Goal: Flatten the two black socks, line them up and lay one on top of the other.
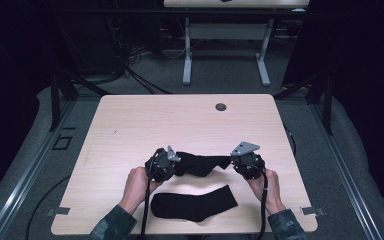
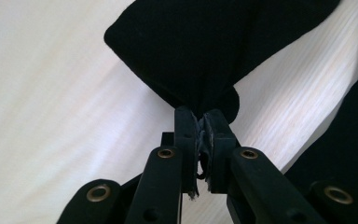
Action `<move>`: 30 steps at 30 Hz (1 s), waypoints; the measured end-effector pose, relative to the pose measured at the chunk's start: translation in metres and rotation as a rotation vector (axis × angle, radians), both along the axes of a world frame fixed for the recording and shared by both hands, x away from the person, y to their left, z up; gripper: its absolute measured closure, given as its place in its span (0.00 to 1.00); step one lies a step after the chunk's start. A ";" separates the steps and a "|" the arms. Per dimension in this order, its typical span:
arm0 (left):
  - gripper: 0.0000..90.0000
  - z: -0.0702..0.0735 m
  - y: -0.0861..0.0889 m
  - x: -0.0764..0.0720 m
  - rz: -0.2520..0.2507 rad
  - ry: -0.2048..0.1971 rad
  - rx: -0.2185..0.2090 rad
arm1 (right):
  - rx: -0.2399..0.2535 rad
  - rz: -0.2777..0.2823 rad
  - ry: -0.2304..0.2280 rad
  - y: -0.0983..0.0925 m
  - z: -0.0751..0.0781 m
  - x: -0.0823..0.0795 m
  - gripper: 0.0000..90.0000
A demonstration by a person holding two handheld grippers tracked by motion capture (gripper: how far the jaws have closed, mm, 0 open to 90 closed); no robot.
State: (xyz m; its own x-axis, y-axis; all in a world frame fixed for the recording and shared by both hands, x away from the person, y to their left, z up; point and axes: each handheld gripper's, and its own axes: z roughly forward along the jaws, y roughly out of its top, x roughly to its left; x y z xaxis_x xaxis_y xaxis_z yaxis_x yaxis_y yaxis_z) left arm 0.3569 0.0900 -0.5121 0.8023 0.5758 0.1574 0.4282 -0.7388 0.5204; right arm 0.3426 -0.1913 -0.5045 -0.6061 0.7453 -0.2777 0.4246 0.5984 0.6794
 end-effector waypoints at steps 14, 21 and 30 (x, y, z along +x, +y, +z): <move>0.45 -0.022 0.022 -0.004 -0.027 0.235 -0.055 | 0.144 0.165 0.343 -0.017 -0.036 -0.014 0.61; 0.42 -0.020 0.045 0.014 0.137 0.191 -0.128 | 0.265 -0.006 0.358 -0.027 -0.022 0.014 0.61; 0.43 -0.037 0.050 0.025 0.194 0.211 -0.081 | 0.228 -0.120 0.486 0.003 -0.050 0.039 0.59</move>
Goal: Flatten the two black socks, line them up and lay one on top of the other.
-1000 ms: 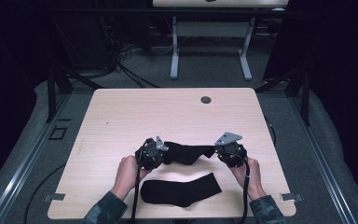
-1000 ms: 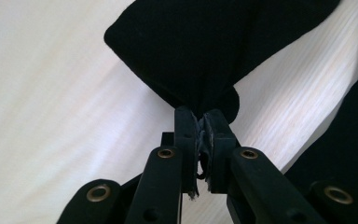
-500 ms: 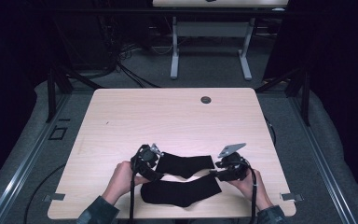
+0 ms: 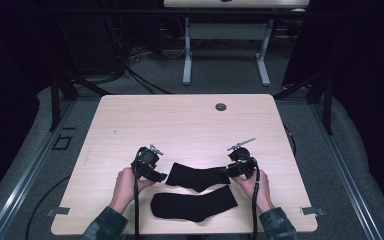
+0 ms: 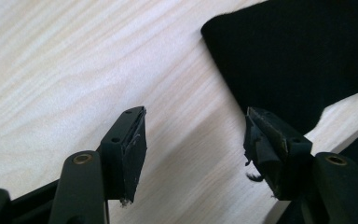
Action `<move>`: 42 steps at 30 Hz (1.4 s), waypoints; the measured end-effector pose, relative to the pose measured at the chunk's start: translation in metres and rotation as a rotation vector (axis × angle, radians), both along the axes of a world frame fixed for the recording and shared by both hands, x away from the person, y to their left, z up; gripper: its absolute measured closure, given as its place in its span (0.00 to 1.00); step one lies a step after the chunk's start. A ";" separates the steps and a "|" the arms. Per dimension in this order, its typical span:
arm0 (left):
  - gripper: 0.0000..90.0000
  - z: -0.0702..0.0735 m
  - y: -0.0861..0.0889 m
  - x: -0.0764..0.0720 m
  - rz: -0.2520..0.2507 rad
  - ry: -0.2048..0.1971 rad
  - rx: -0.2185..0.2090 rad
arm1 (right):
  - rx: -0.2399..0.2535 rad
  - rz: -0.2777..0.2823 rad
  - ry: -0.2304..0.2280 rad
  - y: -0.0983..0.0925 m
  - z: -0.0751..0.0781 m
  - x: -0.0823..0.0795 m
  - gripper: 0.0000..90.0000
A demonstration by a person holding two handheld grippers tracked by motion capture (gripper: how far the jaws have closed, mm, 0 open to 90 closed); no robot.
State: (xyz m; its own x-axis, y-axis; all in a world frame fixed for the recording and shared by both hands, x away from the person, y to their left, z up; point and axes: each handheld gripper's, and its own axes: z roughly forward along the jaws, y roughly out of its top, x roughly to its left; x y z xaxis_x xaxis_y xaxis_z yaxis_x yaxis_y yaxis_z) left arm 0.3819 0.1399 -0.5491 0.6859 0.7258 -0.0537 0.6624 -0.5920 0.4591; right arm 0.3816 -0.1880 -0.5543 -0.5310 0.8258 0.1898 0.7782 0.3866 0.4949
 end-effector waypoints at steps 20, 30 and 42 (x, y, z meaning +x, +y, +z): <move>0.38 -0.007 0.000 -0.023 -0.074 0.028 -0.061 | -0.043 0.040 -0.038 0.011 -0.004 -0.007 0.93; 0.38 -0.011 -0.011 -0.030 -0.092 -0.003 -0.060 | 0.022 0.042 -0.053 0.012 0.019 -0.007 0.93; 0.97 -0.014 -0.018 -0.024 -0.121 -0.120 -0.044 | -0.004 0.055 -0.079 0.017 0.025 -0.009 0.93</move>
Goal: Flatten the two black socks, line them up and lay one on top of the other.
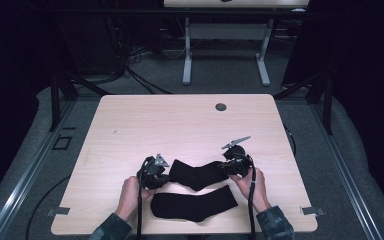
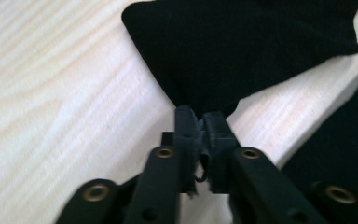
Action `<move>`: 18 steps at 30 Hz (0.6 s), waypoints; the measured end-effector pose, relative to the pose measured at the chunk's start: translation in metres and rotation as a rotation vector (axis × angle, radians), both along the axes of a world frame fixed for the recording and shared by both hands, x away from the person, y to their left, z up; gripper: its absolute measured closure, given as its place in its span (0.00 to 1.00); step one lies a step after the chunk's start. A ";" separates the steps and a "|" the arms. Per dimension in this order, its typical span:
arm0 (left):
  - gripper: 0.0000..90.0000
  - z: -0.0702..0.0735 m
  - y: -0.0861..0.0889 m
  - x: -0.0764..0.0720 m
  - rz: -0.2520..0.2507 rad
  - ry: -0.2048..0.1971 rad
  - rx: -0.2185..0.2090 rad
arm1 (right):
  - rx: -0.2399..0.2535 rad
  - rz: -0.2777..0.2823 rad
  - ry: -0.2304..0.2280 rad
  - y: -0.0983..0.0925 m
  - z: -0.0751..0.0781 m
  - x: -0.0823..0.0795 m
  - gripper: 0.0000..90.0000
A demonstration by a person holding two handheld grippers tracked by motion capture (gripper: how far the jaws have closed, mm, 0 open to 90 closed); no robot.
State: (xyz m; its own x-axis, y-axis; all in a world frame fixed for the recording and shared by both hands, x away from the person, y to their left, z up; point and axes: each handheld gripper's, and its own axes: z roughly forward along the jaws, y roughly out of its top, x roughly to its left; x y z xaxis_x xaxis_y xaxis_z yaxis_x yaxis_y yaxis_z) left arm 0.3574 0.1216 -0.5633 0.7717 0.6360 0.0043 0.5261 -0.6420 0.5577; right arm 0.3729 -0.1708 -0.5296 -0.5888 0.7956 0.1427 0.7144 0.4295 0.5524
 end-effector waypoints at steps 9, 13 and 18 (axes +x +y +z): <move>0.98 0.042 0.008 -0.013 0.040 -0.255 0.144 | 0.028 0.015 -0.034 -0.002 0.008 -0.004 0.93; 0.97 0.073 -0.002 -0.027 -0.023 -0.327 0.233 | 0.015 0.046 -0.072 0.010 0.014 -0.006 0.93; 0.90 0.036 -0.019 -0.017 -0.100 -0.150 0.277 | 0.003 0.016 -0.043 -0.001 0.008 0.000 0.93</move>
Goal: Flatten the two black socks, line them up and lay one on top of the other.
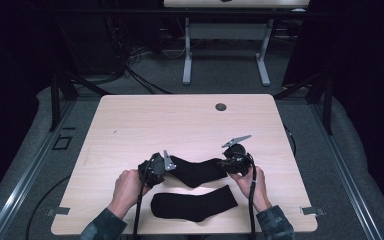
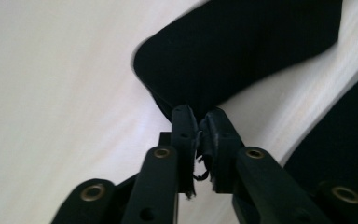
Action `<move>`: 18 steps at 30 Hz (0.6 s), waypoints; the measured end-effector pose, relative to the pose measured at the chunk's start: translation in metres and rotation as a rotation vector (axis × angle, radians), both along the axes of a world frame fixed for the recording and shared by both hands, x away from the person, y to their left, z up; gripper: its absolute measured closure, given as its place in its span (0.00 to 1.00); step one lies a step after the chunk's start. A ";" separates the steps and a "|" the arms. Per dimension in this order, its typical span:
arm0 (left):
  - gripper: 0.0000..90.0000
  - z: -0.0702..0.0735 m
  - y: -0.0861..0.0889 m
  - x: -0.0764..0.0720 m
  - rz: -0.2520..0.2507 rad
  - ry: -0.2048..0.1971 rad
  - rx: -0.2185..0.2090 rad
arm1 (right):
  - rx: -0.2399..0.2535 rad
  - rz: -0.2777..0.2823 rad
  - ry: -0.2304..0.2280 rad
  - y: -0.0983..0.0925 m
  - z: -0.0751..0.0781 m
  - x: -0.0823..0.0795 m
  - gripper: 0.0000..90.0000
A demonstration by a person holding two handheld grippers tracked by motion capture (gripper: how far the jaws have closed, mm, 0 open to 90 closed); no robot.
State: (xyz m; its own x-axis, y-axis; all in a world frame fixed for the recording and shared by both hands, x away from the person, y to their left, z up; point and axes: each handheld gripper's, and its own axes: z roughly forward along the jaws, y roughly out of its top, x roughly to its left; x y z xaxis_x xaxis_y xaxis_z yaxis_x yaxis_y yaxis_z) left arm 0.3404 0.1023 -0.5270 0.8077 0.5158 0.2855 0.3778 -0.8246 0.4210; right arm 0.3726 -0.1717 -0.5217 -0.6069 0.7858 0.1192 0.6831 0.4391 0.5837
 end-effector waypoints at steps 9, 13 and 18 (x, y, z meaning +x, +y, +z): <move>0.46 0.000 0.033 0.012 0.119 0.112 -0.274 | -0.028 -0.024 0.041 -0.015 -0.015 0.006 0.92; 0.37 -0.005 0.037 0.024 0.185 0.111 -0.303 | -0.021 -0.027 0.045 -0.014 -0.018 0.006 0.92; 0.32 -0.026 0.028 0.052 0.264 0.100 -0.226 | -0.015 -0.006 0.055 -0.012 -0.022 0.006 0.92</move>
State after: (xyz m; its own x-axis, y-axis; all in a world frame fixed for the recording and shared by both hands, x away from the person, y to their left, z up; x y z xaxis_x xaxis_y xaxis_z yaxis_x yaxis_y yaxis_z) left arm 0.3924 0.1302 -0.5534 0.6562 0.7516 0.0665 0.6143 -0.5833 0.5314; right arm 0.3789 -0.1837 -0.5435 -0.5948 0.7915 0.1404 0.7168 0.4432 0.5383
